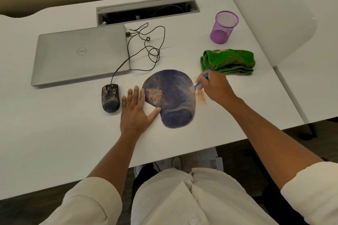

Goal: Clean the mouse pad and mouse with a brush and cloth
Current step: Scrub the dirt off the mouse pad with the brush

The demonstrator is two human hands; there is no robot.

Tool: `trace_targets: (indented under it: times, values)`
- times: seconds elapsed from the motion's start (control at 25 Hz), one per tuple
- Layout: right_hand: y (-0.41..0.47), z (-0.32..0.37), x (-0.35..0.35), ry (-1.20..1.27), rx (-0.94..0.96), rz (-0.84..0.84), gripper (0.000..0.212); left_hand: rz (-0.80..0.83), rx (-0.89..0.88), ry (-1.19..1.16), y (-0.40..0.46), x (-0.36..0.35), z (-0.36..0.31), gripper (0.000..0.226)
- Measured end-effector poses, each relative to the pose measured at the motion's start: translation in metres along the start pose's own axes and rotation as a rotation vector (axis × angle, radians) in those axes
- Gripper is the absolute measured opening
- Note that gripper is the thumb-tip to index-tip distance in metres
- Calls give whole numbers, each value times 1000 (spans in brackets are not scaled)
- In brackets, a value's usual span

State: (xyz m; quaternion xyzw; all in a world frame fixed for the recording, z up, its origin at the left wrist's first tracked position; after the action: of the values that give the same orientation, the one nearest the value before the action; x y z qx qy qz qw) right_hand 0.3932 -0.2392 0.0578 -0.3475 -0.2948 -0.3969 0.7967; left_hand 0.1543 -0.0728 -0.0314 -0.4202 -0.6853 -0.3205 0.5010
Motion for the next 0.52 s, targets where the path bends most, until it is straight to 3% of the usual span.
trace_targets:
  times: [0.16,0.4,0.52]
  values:
    - [-3,-8,-22,-199,-73,171,30,-1,0,-1,0,0,0,99]
    - [9,11,-5,-25,-33,-90,34,-8,-9,-8,0,-1,0,98]
    - [14,16,-11,-65,26,-1,30,-25,-6,-19,0,0,1,98]
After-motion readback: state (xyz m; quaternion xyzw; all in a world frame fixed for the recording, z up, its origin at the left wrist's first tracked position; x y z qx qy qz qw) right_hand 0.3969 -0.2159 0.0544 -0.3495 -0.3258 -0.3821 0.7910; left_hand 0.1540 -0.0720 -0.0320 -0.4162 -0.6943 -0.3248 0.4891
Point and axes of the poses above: each hand's wrist, its own y-axis towards the middle knuckle, its own x-axis out of the back of the hand, z = x × y, the point moved 7 cm from there along y, towards the middle knuckle, and after that the axes turned 15 degrees about -x, right-handed, at the moved point
